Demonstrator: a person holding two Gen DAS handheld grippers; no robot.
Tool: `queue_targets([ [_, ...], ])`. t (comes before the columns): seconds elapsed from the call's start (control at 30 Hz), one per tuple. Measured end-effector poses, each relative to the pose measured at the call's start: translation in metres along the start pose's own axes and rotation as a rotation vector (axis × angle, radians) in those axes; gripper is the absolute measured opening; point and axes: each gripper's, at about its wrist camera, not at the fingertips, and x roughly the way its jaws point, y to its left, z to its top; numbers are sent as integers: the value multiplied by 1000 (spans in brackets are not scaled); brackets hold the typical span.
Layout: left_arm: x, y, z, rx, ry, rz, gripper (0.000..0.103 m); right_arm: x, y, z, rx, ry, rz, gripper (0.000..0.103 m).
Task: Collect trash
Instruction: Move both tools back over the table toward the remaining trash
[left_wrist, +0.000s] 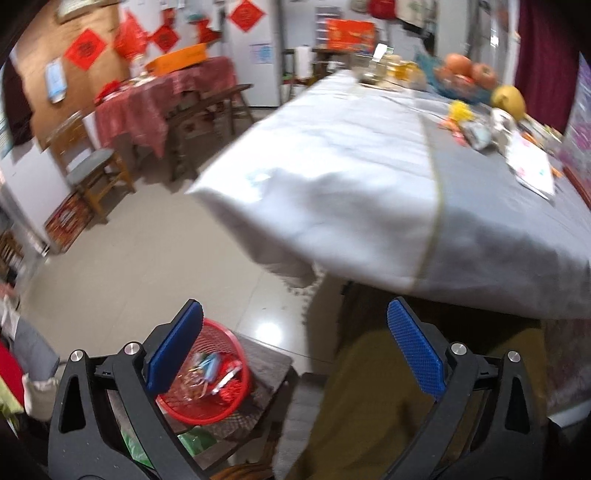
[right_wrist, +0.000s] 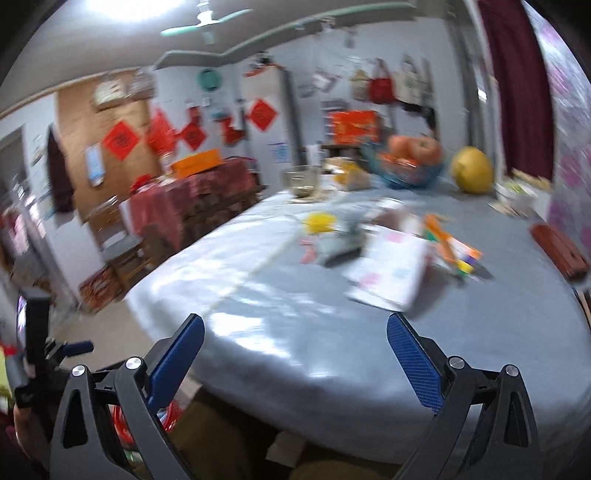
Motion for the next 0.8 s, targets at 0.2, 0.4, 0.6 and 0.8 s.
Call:
queue_targets([
  [0.2, 14, -50, 33, 81, 8, -77, 96, 15, -54, 0, 61, 6, -100, 97],
  [0.4, 27, -98, 66, 135, 9, -156, 96, 31, -93, -4, 107, 28, -161, 97],
  [0.6, 38, -154, 95, 222, -11, -224, 96, 41, -116, -9, 128, 39, -187, 97],
  [0.8, 43, -187, 112, 283, -37, -263, 96, 47, -131, -17, 174, 44, -176, 97],
])
